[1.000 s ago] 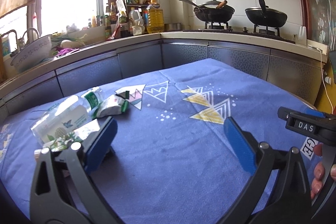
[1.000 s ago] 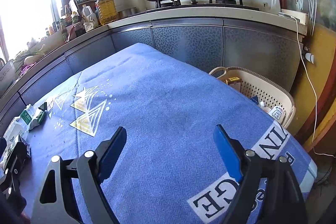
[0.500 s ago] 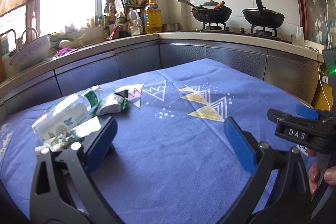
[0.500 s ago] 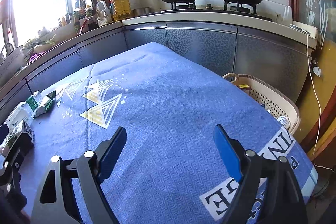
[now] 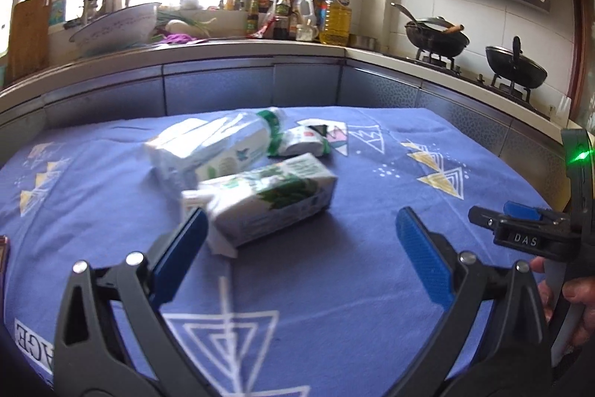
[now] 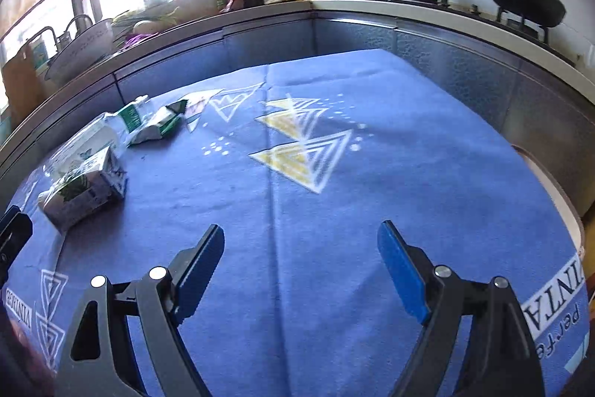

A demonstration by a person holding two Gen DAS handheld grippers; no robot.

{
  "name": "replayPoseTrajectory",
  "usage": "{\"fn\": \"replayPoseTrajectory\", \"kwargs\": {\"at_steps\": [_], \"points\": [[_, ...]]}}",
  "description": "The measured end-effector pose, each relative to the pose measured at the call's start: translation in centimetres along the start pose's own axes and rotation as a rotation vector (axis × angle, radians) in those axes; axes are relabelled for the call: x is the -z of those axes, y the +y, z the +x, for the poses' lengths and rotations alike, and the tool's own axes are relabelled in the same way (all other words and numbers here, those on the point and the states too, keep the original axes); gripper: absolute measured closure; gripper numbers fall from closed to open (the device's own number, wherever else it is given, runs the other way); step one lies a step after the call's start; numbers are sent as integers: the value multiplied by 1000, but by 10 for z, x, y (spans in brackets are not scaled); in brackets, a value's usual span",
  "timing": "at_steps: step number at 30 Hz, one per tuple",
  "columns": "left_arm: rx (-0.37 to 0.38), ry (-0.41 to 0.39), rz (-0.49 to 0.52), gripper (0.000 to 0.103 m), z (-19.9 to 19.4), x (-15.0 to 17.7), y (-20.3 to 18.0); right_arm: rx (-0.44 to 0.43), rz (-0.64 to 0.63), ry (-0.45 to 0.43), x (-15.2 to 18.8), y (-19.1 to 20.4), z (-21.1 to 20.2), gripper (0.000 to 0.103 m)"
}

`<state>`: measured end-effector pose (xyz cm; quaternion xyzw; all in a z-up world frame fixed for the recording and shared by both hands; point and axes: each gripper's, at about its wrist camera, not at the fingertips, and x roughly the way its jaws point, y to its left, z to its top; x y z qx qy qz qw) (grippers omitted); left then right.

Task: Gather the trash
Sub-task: 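Bring both open grippers back over the table toward the remaining cartons, then grasp the white milk carton with the left gripper while the right grasps the green snack packet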

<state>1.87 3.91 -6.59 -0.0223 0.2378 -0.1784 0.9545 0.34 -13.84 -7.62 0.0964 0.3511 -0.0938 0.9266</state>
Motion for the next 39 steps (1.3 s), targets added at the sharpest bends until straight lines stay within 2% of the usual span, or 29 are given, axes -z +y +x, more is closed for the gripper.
{"fn": "replayPoseTrajectory", "kwargs": {"at_steps": [5, 8, 9, 13, 18, 27, 31, 35, 39], "points": [[-73, 14, -126, 6, -7, -7, 59, -173, -68, 78, -18, 45, 19, 21], [-107, 14, -185, 6, -11, -8, 82, -311, -74, 134, -35, 76, 31, 32], [-115, 13, -199, 6, -13, -8, 87, -352, -68, 152, -42, 84, 35, 39], [-124, 21, -229, 6, -15, -8, 94, -469, -34, 210, -64, 110, 52, 58], [-120, 36, -226, 6, -13, -7, 92, -570, -44, 304, -69, 130, 65, 58], [-115, 42, -279, 6, -13, -5, 100, -831, -223, 406, -17, 147, 8, 58], [-96, 67, -305, 6, -10, -6, 99, -750, -270, 317, -18, 138, -4, 58], [-59, 110, -318, 6, -3, -11, 90, -691, -159, 275, -37, 112, 10, 58], [-11, 161, -322, 6, 10, -17, 76, -544, -130, 203, -68, 98, 37, 58]]}}
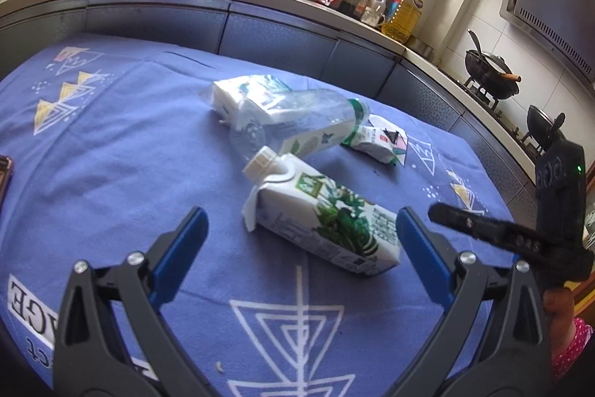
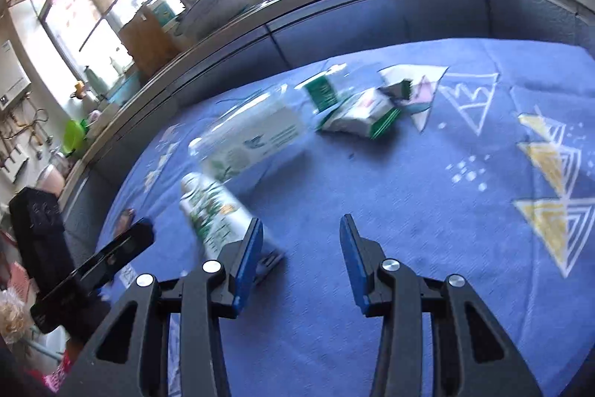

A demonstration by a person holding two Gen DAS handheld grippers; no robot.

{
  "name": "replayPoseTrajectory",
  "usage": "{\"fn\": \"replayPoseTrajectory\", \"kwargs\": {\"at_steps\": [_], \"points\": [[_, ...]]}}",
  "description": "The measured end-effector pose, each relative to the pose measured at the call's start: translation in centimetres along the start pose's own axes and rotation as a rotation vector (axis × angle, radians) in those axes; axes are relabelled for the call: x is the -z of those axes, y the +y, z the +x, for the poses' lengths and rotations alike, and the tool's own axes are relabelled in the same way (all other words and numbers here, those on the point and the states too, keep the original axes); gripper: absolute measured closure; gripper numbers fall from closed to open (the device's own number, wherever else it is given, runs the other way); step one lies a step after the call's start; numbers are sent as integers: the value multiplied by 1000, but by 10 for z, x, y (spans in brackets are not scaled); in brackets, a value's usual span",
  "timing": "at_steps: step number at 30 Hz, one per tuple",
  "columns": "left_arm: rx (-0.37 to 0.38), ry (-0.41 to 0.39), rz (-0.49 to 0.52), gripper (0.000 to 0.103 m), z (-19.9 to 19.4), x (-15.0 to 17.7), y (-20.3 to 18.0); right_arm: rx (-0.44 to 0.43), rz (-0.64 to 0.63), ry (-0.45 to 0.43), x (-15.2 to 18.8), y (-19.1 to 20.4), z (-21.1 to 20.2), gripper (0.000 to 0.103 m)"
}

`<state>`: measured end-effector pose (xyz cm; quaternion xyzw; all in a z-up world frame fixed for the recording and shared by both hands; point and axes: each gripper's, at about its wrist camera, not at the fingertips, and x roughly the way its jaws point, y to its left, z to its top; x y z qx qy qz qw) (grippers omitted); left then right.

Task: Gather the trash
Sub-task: 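Grasp the white milk carton with the left gripper while the right grasps the green snack packet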

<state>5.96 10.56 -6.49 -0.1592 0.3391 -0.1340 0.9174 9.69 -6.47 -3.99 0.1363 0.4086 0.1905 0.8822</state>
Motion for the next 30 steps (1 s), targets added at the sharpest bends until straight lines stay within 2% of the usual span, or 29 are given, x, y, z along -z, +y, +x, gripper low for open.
{"fn": "replayPoseTrajectory", "kwargs": {"at_steps": [2, 5, 12, 15, 18, 20, 22, 24, 28, 30], "points": [[2, 20, 8, 6, 6, -3, -7, 49, 11, -6, -14, -12, 8, 58], [9, 24, 13, 6, 9, -5, -14, -12, 61, 16, -22, -15, 18, 58], [4, 54, -26, 6, 10, -3, -1, -29, -24, 99, -2, 13, 46, 60], [7, 57, -51, 6, 6, -3, 9, -95, -75, 145, 11, 31, 45, 60], [-7, 45, -58, 6, 2, -6, 16, -232, -139, 211, 31, 57, 35, 60], [-23, 37, -61, 6, 0, -8, 18, -275, -178, 221, 38, 68, 27, 60], [-31, 39, -60, 6, 1, -9, 17, -208, -217, 167, 32, 66, 20, 60], [-37, 47, -45, 6, 3, -8, 13, -97, -204, 97, 17, 50, 16, 60], [-80, 52, 14, 6, 9, -3, -2, 87, -43, -37, -30, -5, 20, 58], [-79, 55, 26, 6, 11, -2, -6, 114, 26, -55, -52, -29, 29, 54]]}}
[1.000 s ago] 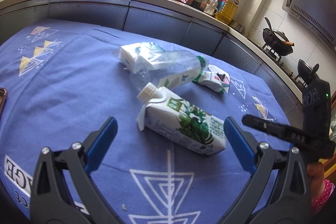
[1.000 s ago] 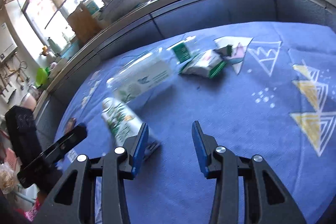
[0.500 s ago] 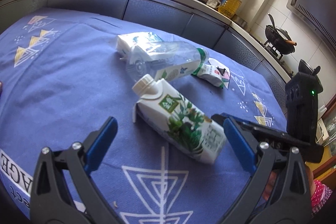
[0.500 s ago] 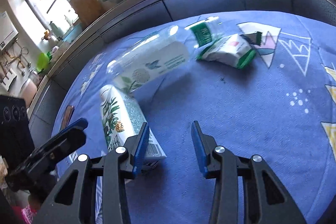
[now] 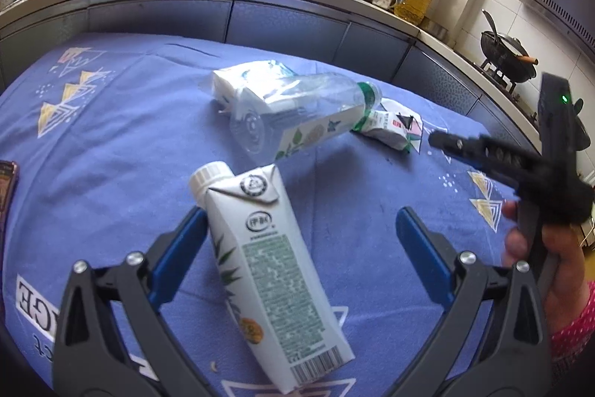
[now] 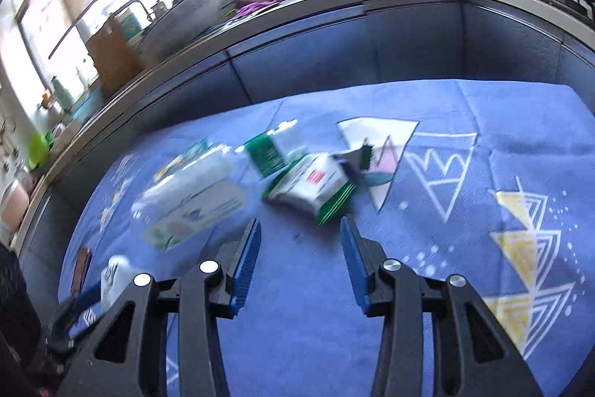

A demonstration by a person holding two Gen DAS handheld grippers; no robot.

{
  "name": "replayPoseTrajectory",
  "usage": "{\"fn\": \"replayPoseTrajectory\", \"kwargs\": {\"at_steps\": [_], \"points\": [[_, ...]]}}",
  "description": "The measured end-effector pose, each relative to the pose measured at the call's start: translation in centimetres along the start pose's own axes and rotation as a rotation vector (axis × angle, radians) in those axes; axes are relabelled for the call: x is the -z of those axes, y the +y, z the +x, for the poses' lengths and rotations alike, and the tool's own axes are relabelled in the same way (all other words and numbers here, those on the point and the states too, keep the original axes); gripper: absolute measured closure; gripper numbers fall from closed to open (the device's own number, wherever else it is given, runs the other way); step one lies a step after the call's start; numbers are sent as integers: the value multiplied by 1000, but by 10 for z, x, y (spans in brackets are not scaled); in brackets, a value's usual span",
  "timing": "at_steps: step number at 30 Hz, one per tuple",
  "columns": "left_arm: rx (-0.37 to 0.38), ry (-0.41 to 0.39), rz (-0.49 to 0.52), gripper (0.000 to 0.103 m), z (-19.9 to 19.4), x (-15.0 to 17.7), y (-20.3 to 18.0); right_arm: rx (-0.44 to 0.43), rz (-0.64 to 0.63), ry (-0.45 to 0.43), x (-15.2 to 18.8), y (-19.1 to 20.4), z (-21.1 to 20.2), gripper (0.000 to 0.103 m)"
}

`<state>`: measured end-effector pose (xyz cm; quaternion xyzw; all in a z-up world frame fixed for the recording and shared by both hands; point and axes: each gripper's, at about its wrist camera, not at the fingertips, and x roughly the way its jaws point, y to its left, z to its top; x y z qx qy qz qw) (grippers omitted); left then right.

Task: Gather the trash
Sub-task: 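Grasp the white milk carton with the left gripper while the right grasps the green snack packet, then lift the white carton with the left gripper while the right holds the green snack packet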

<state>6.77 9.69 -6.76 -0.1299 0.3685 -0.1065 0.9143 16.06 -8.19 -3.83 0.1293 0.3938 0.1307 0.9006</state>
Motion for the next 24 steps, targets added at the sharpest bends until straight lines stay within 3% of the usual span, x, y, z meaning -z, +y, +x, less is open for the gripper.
{"fn": "replayPoseTrajectory", "kwargs": {"at_steps": [3, 6, 14, 15, 16, 19, 20, 24], "points": [[-15, 2, 8, 6, 1, 2, -2, -16, 70, 53, -24, -15, 29, 39], [-30, 9, 14, 6, 1, 6, -1, -16, 172, 95, -31, -26, 50, 38], [-71, 47, 5, 10, 7, 17, 8, 34, 153, 122, -27, -5, 76, 39], [-75, 50, 4, 10, 8, 18, 8, 37, 155, 116, -26, -4, 77, 45], [-81, 51, 3, 15, 8, 19, 9, 27, 158, 120, -25, -4, 78, 60], [-99, 63, -2, 32, 10, 21, 12, 4, 167, 114, -21, -2, 76, 88], [-97, 68, -4, 40, 11, 21, 13, 6, 157, 103, -19, -1, 71, 90], [-90, 60, 3, 41, 8, 25, 14, -6, 152, 76, -4, -4, 48, 93]]}}
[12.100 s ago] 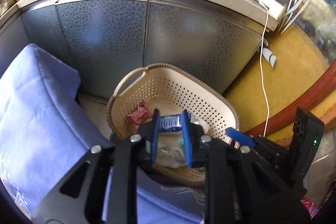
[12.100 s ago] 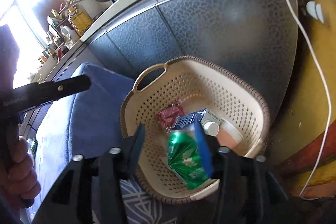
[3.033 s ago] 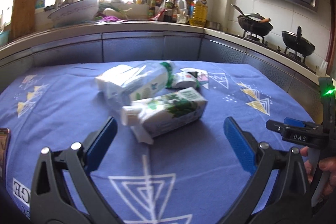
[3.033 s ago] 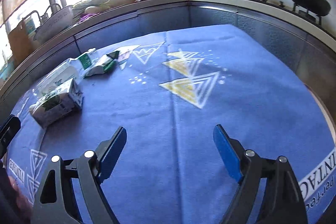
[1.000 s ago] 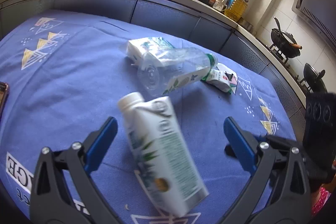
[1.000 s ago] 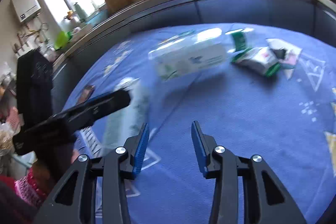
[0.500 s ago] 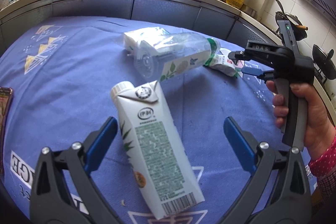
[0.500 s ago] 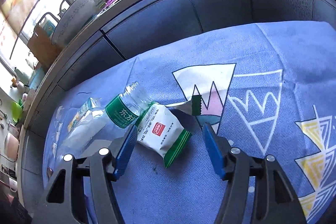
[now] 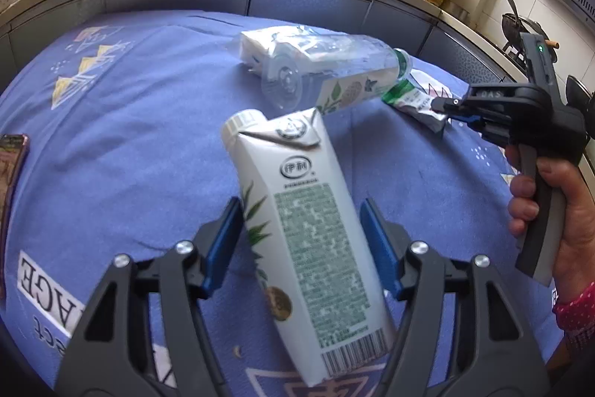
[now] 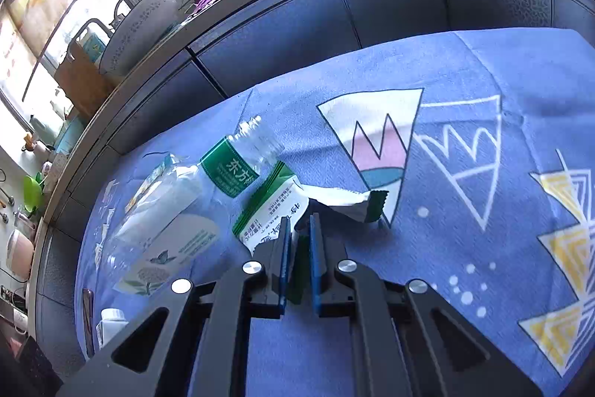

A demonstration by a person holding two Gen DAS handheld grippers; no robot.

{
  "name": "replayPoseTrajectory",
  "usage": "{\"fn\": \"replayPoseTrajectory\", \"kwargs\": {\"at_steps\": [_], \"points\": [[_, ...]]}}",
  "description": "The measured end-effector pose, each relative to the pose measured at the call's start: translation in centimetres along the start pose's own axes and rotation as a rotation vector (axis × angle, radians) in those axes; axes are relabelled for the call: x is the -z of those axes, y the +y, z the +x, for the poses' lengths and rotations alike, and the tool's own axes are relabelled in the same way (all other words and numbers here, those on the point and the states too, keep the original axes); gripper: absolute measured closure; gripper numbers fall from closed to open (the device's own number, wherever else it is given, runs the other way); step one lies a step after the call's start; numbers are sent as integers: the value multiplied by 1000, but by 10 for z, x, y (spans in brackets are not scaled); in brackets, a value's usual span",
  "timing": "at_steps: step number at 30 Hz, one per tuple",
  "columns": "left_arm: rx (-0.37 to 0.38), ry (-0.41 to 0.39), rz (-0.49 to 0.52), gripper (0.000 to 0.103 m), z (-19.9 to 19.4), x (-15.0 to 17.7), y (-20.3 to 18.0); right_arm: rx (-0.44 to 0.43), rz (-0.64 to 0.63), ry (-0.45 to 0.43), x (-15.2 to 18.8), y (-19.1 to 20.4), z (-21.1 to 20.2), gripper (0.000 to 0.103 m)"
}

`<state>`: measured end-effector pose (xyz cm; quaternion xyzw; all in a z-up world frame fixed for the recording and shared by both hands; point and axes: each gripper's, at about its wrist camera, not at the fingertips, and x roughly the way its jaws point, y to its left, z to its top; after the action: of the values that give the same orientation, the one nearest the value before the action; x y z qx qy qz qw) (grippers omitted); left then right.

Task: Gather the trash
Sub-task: 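Lift the white carton with the left gripper while the right holds the green snack packet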

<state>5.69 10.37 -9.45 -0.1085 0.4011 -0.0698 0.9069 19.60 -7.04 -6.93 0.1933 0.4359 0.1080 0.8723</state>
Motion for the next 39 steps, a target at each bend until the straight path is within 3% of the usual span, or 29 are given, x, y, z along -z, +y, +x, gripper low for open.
{"fn": "replayPoseTrajectory", "kwargs": {"at_steps": [12, 14, 16, 19, 27, 35, 39], "points": [[-18, -16, 123, 46, -15, 16, -17, -94, -1, 15, 112, -20, -78, 90], [-25, -21, 142, 46, -17, 18, -20, -101, 17, 10, 125, -24, -87, 83], [-30, -26, 149, 46, -19, 19, -21, -108, 37, -12, 134, -28, -95, 56], [-35, -28, 142, 46, -21, 18, -18, -87, 27, -47, 142, -28, -105, 42], [-52, -33, 126, 45, -25, 13, -13, 10, -201, -15, 153, 14, -93, 39], [-54, -12, 117, 49, -17, 22, -13, 114, -313, -23, 163, 27, -85, 40], [-52, -12, 117, 51, -18, 22, -15, 110, -331, -28, 165, 28, -85, 58]]}}
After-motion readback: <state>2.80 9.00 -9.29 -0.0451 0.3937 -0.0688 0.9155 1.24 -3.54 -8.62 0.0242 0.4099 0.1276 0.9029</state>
